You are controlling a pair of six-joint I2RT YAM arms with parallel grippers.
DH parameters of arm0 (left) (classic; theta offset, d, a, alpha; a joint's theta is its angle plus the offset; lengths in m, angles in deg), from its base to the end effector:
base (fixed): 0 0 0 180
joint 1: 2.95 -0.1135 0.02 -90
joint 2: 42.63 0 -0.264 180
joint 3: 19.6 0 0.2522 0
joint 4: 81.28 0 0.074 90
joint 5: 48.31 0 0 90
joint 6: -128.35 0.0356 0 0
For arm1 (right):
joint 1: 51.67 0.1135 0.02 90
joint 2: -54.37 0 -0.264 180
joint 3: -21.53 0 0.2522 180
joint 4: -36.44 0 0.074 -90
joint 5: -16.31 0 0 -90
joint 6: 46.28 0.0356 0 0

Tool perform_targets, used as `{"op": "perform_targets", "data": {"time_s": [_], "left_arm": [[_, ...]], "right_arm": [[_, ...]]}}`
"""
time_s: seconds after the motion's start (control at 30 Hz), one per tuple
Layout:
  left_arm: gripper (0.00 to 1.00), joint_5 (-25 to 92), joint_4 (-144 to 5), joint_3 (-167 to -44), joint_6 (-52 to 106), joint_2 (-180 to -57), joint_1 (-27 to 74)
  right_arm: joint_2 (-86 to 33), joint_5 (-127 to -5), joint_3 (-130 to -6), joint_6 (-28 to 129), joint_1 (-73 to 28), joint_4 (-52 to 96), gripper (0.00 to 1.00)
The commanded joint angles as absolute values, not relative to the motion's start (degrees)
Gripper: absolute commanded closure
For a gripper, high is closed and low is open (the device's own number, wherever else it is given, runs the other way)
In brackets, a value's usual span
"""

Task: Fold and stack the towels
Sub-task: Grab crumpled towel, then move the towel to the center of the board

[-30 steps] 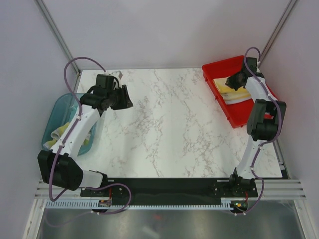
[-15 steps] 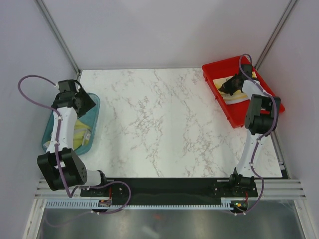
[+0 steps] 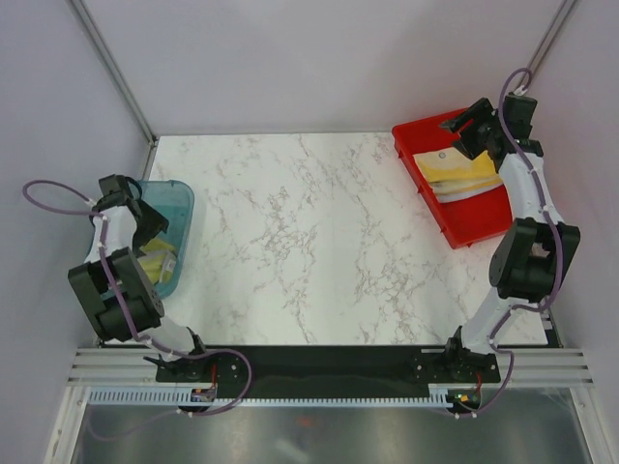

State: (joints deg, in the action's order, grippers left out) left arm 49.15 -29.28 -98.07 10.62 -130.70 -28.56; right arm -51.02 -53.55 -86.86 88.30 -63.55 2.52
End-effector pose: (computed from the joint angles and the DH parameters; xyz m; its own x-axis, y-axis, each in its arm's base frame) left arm 0.2791 0.1389 0.2391 -0.4768 -0.7402 -0.4741 -0.7977 0.5909 -0.1202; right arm 0.4273 -0.0774 0.3260 -0.4254 0.7629 -0.4869 0.2847 0.6235 0.7282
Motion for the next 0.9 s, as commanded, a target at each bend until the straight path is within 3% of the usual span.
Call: {"op": "perform_targets", "data": {"time_s": [0.0,0.07,0.17,0.2,0.3,0.43,0.6,0.73,0.87], "left_arm": [[0.2,48.5,-31.3,-96.2,7.2,-137.7,-30.0],[0.23,46.5,-31.7,-97.9,6.6,-141.1,-30.3],[0.57,39.8,-31.3,-101.0,8.7,-146.9,-30.6],[0.81,38.7,-31.3,-101.5,9.4,-146.3,-30.6],[0.98,36.6,-31.4,-103.1,10.4,-140.7,-30.1],[0.98,34.0,-29.7,-112.4,11.6,-127.8,-25.6],[0.98,25.6,-28.1,-123.0,12.0,-122.3,-16.0],[0.98,17.2,-31.0,-122.1,11.3,-121.2,0.8],[0.98,13.6,-36.4,-114.4,8.6,-121.2,14.3]], "right_arm": [[-46.1,-49.8,-82.7,87.3,-62.4,4.6,0.3],[-44.6,-48.7,-81.7,86.7,-61.8,4.6,0.28],[-43.1,-47.7,-81.4,86.1,-61.8,4.4,0.22],[-42.6,-47.7,-81.4,85.8,-61.8,4.2,0.21],[-39.9,-47.9,-81.6,84.1,-61.8,2.8,0.21],[-35.3,-45.9,-79.6,85.0,-61.7,3.1,0.2],[-29.8,-44.2,-73.2,80.5,-61.3,4.3,0.15],[-24.2,-45.5,-64.7,79.1,-61.3,5.4,0.09],[-22.7,-45.7,-60.0,77.8,-61.1,4.8,0.13]]}}
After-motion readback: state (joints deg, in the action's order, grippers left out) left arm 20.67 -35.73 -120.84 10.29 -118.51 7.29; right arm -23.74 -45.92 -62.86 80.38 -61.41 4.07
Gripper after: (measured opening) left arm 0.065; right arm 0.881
